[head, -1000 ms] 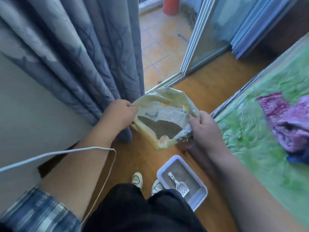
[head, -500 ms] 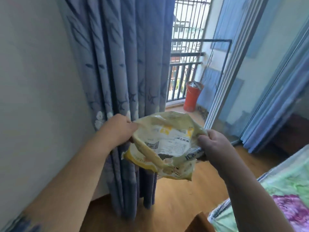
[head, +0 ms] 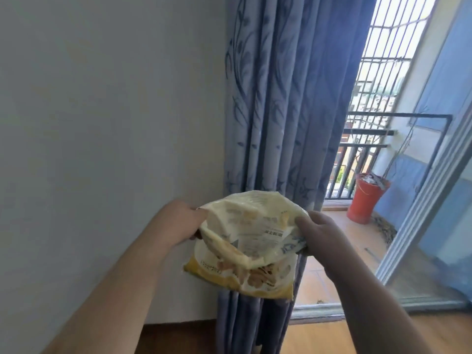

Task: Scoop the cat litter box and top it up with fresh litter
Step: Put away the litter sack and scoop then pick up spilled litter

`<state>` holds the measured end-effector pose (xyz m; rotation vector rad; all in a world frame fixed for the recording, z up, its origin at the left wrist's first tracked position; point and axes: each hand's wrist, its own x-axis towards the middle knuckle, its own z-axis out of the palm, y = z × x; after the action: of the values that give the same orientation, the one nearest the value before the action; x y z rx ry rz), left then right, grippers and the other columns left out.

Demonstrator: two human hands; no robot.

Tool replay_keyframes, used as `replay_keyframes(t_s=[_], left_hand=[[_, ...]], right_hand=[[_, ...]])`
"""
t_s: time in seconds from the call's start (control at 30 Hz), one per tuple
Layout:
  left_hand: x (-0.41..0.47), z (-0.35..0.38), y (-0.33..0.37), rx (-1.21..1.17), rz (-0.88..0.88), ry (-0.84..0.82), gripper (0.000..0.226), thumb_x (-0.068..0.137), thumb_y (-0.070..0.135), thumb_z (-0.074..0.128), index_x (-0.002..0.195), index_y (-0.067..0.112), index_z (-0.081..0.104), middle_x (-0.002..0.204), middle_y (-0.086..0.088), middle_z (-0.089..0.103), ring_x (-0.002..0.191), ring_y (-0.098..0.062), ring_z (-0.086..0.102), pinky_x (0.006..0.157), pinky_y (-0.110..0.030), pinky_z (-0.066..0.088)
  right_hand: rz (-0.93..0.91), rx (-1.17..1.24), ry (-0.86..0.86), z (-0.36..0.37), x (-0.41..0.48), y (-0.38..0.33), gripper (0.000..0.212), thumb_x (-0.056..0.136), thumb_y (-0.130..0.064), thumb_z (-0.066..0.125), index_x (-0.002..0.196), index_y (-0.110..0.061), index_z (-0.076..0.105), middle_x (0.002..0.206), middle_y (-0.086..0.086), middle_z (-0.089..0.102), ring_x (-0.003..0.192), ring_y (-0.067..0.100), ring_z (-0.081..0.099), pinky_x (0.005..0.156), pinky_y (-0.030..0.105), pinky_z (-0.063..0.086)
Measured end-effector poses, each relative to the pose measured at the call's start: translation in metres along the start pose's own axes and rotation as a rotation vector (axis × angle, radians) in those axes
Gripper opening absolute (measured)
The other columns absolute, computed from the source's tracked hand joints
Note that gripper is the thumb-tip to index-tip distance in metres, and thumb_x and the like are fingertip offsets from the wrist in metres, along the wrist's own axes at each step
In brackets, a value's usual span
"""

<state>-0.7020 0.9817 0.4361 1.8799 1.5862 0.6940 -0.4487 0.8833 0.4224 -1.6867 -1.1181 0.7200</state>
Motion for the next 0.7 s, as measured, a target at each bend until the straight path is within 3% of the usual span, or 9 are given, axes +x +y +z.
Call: replay_keyframes(t_s=[0.1, 0.23, 0.33, 0.5, 0.7], left_hand=[[-0.023, -0.032, -0.031, 0.001, -0.048, 0.039, 0.032, 0.088, 0.023, 0.057, 0.063, 0.008, 0.07, 0.054, 0.0, 0.069, 0.055, -0.015, 0.068, 0.057, -0.024, 0.047], [-0.062, -0.081, -0.083, 0.013, -0.127, 0.088, 0.033, 0.089, 0.024, 0.056, 0.065, 0.008, 0.071, 0.055, 0.0, 0.07, 0.062, -0.021, 0.07, 0.067, -0.031, 0.054], [-0.1, -0.118, -0.131, 0.011, -0.194, 0.118, 0.032, 0.09, 0.023, 0.055, 0.067, 0.009, 0.072, 0.058, 0.002, 0.071, 0.06, -0.016, 0.069, 0.064, -0.028, 0.052], [-0.172, -0.169, -0.219, 0.021, -0.331, 0.148, 0.034, 0.092, 0.022, 0.052, 0.067, 0.009, 0.071, 0.056, 0.007, 0.07, 0.051, -0.004, 0.063, 0.053, -0.023, 0.045], [-0.262, -0.205, -0.32, -0.007, -0.547, 0.199, 0.033, 0.09, 0.022, 0.051, 0.068, 0.009, 0.072, 0.06, 0.006, 0.071, 0.066, -0.023, 0.07, 0.067, -0.038, 0.056]], right_hand=[[-0.026, -0.013, -0.05, 0.034, -0.015, -0.017, 0.021, 0.098, -0.019, 0.051, 0.097, -0.005, 0.066, 0.083, 0.019, 0.07, 0.065, 0.023, 0.064, 0.061, 0.04, 0.056], [-0.052, -0.007, -0.137, 0.091, -0.043, -0.041, 0.022, 0.096, -0.025, 0.052, 0.093, -0.01, 0.068, 0.084, 0.017, 0.072, 0.075, 0.034, 0.069, 0.076, 0.055, 0.057], [-0.072, -0.001, -0.17, 0.145, -0.071, -0.054, 0.025, 0.096, -0.029, 0.05, 0.096, -0.012, 0.068, 0.092, 0.018, 0.072, 0.085, 0.037, 0.07, 0.079, 0.055, 0.058], [-0.081, -0.046, -0.244, 0.241, -0.121, -0.068, 0.023, 0.096, -0.029, 0.05, 0.091, -0.014, 0.066, 0.088, 0.013, 0.072, 0.083, 0.033, 0.069, 0.081, 0.055, 0.058], [-0.124, -0.155, -0.489, 0.359, -0.177, -0.064, 0.02, 0.097, -0.024, 0.049, 0.086, -0.022, 0.066, 0.078, 0.005, 0.071, 0.072, 0.025, 0.068, 0.073, 0.05, 0.058]])
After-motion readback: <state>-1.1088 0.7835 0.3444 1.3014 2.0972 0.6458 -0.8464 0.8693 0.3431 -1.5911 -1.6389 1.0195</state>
